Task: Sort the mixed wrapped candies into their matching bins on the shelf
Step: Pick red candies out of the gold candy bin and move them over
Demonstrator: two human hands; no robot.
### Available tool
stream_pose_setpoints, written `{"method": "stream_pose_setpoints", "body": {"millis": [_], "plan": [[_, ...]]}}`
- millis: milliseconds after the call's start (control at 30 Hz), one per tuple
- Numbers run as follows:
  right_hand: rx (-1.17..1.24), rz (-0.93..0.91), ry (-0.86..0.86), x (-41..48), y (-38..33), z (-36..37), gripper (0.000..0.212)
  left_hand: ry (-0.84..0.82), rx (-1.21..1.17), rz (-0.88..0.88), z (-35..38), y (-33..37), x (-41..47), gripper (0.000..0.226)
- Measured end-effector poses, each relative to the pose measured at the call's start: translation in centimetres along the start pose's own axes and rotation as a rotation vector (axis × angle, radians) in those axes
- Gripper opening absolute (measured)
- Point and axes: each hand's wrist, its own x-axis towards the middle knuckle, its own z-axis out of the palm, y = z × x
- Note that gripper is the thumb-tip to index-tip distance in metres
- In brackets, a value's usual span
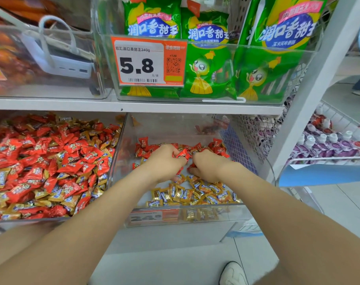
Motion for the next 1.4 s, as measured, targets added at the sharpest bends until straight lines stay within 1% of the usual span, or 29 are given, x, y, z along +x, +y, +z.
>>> {"method": "stream_pose_setpoints", "body": {"millis": [67, 100, 133, 233, 300, 367, 433, 533, 667, 733, 767, 833, 867, 900, 967, 1033, 1100, 1200, 1267, 1333, 1400], "plan": [[0.000, 0.000, 0.005, -0.4, -0.2, -0.3, 0.036, 0.007, -0.159, -0.019, -1.2, 0.4, -1.2, 0.015], [0.025, 0.000, 0.025, -0.7, -0.1, -0.6, 0.040, 0.026, -0.183, 0.009, -1.8, 0.7, -2.0, 0.012], [0.063, 0.003, 0.054, -0.8, 0.0, -0.8, 0.042, 0.067, -0.132, 0.065, -2.4, 0.9, -2.9, 0.012], [0.247, -0.015, 0.161, -1.8, -0.9, -2.1, 0.044, 0.260, 0.194, 0.320, -4.7, 1.1, -6.4, 0.009], [0.352, -0.062, 0.257, -3.1, -2.8, -3.0, 0.037, 0.318, 0.292, 0.480, -6.2, 0.9, -8.8, 0.008], [0.439, -0.131, 0.358, -4.5, -5.7, -3.6, 0.026, 0.348, 0.339, 0.523, -7.7, 0.0, -10.4, 0.010], [0.511, -0.185, 0.442, -5.5, -9.1, -4.0, 0.020, 0.411, 0.389, 0.504, -9.5, -1.7, -10.9, 0.012], [0.509, -0.241, 0.573, -6.0, -14.7, -4.2, 0.024, 0.537, 0.453, 0.448, -13.1, -4.6, -11.0, 0.016], [0.298, -0.314, 0.636, -4.5, -21.2, -4.8, 0.034, 0.653, 0.572, 0.244, -18.9, -8.6, -9.6, 0.023], [0.173, -0.335, 0.644, -2.5, -23.4, -5.3, 0.031, 0.677, 0.688, 0.184, -21.4, -10.4, -8.5, 0.024], [0.107, -0.330, 0.653, -0.9, -24.3, -5.5, 0.025, 0.670, 0.761, 0.137, -22.3, -11.3, -7.9, 0.028], [0.036, -0.268, 0.614, 2.3, -25.5, -6.0, 0.005, 0.643, 0.868, 0.104, -24.0, -13.1, -6.4, 0.045], [0.046, -0.229, 0.568, 3.9, -25.9, -6.3, 0.006, 0.621, 0.887, 0.082, -24.5, -13.5, -6.1, 0.050], [0.075, -0.212, 0.522, 5.3, -26.0, -6.6, 0.012, 0.610, 0.882, 0.038, -24.7, -13.7, -5.7, 0.052], [0.175, -0.246, 0.454, 7.2, -25.9, -7.0, 0.023, 0.557, 0.860, -0.034, -24.6, -14.1, -5.1, 0.051], [0.244, -0.320, 0.369, 7.1, -25.4, -7.3, 0.040, 0.498, 0.851, -0.043, -24.2, -13.6, -5.1, 0.055], [0.255, -0.402, 0.346, 6.3, -24.5, -7.3, 0.051, 0.500, 0.826, -0.023, -23.8, -12.4, -5.8, 0.055], [0.248, -0.496, 0.406, 3.7, -22.4, -7.3, 0.049, 0.548, 0.812, 0.093, -22.3, -10.3, -7.4, 0.040], [0.228, -0.539, 0.470, 1.4, -20.3, -6.7, 0.048, 0.531, 0.721, 0.266, -20.4, -8.7, -8.6, 0.033], [0.183, -0.494, 0.584, -1.2, -17.5, -5.8, 0.045, 0.463, 0.596, 0.502, -18.1, -6.7, -9.8, 0.026], [0.151, -0.345, 0.662, -2.9, -14.2, -5.2, 0.040, 0.367, 0.492, 0.707, -15.0, -4.3, -10.7, 0.018]]}}
